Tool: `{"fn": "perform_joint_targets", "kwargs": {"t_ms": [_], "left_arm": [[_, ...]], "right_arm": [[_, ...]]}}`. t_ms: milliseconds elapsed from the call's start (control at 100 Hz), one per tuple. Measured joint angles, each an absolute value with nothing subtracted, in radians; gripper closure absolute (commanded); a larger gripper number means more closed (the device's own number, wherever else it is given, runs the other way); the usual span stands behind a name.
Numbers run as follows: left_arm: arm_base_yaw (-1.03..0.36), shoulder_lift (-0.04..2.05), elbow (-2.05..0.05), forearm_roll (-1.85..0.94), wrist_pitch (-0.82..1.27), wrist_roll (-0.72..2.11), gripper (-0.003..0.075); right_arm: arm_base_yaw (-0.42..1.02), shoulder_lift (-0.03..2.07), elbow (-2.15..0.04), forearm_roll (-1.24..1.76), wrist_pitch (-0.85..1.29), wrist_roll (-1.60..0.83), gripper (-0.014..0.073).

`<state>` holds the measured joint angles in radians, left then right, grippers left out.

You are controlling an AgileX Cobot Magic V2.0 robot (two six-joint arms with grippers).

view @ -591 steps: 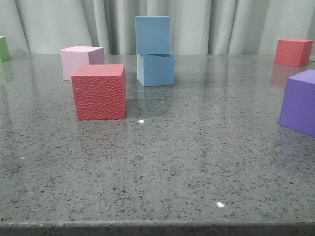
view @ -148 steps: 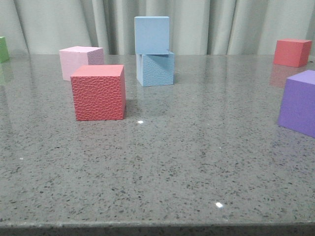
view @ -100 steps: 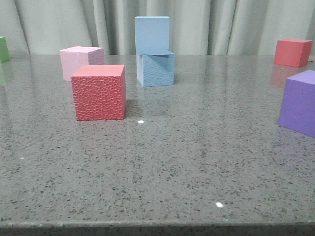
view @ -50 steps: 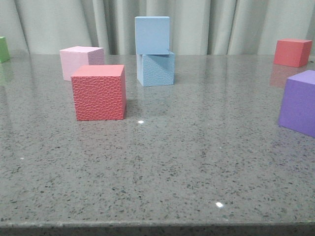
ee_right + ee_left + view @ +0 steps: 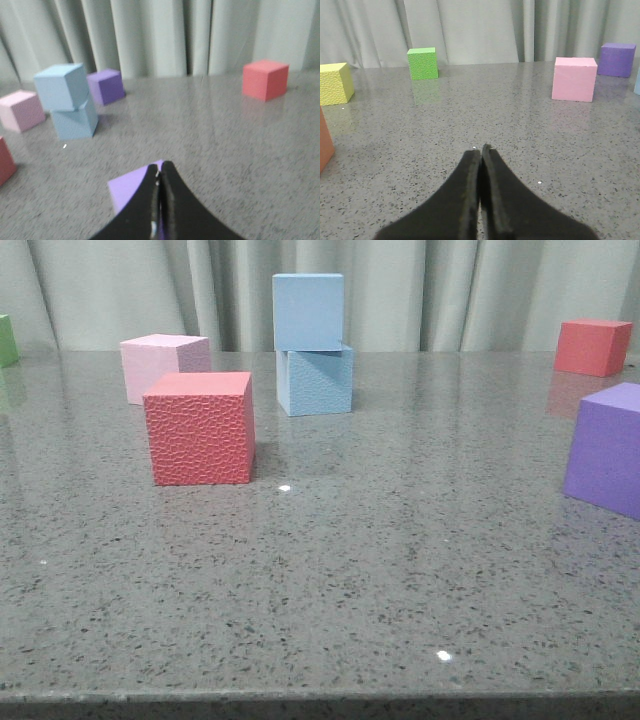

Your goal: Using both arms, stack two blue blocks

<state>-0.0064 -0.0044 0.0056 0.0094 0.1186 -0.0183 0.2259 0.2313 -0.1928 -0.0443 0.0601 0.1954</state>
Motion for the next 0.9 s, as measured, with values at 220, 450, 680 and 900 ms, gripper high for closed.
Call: {"fn": "perform_joint_targets", "kwargs": {"t_ms": [220,450,680,900], "left_arm": [[-0.006,-0.004,0.006,0.009,0.119,-0.018,0.0738],[-0.006,-0.004,0.006,0.009,0.119,-0.018,0.0739],[-0.006,-0.004,0.006,0.009,0.119,-0.018,0.0739],[-0.006,-0.004,0.006,0.009,0.119,-0.018,0.0738]], "right_arm": [[0.127,0.132,-0.09,0.006,-0.044,0.09,0.0707],[0.046,0.029,0.016,0.012,-0.038,0.116,0.0707],[0.005,-0.008,0.024,0.012,0.047,0.133,0.0707],[0.005,-0.01,0.024,0.012,0.056,0.136,0.0707]]}}
